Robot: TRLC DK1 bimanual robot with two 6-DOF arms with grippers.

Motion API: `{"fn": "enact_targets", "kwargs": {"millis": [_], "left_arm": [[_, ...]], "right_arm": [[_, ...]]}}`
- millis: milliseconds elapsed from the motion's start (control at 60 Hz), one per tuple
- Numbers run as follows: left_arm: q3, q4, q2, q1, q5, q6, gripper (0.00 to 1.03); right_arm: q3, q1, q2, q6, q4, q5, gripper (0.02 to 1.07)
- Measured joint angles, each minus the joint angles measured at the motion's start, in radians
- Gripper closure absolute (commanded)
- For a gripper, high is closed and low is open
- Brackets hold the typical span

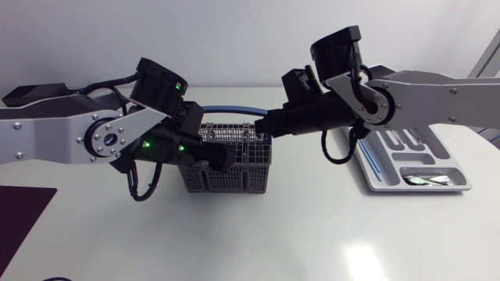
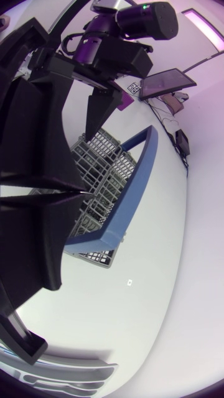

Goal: Unload the cutlery basket into the drawer organizer.

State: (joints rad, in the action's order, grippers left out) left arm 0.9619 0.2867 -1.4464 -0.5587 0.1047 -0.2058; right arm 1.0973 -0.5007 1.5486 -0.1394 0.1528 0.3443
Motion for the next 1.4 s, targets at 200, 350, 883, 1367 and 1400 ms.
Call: {"fn": "enact_targets", "kwargs": {"millis": [200, 350, 883, 1367, 1400], "left_arm": [[0.0, 0.0, 0.004, 0.0, 0.0, 0.0, 0.07], [0.0, 0.0, 0.013, -0.001, 0.0, 0.0, 0.07], [0.0, 0.026, 0.048, -0.013, -0.008, -0.005, 0.06], [0.0, 0.091, 0.087, -0.039, -0.061, -0.03, 0.05], [0.0, 0.1, 0.087, -0.039, -0.061, -0.03, 0.05]], "right_arm": [[-0.014, 0.0, -0.066, 0.001, 0.0, 0.018, 1.01], [-0.02, 0.01, -0.111, 0.002, 0.0, 0.046, 1.01], [-0.026, 0.131, -0.308, 0.021, 0.11, 0.169, 1.01], [-0.072, 0.455, -0.417, 0.233, 0.398, 0.259, 1.01], [-0.073, 0.484, -0.417, 0.258, 0.415, 0.259, 1.01]]}}
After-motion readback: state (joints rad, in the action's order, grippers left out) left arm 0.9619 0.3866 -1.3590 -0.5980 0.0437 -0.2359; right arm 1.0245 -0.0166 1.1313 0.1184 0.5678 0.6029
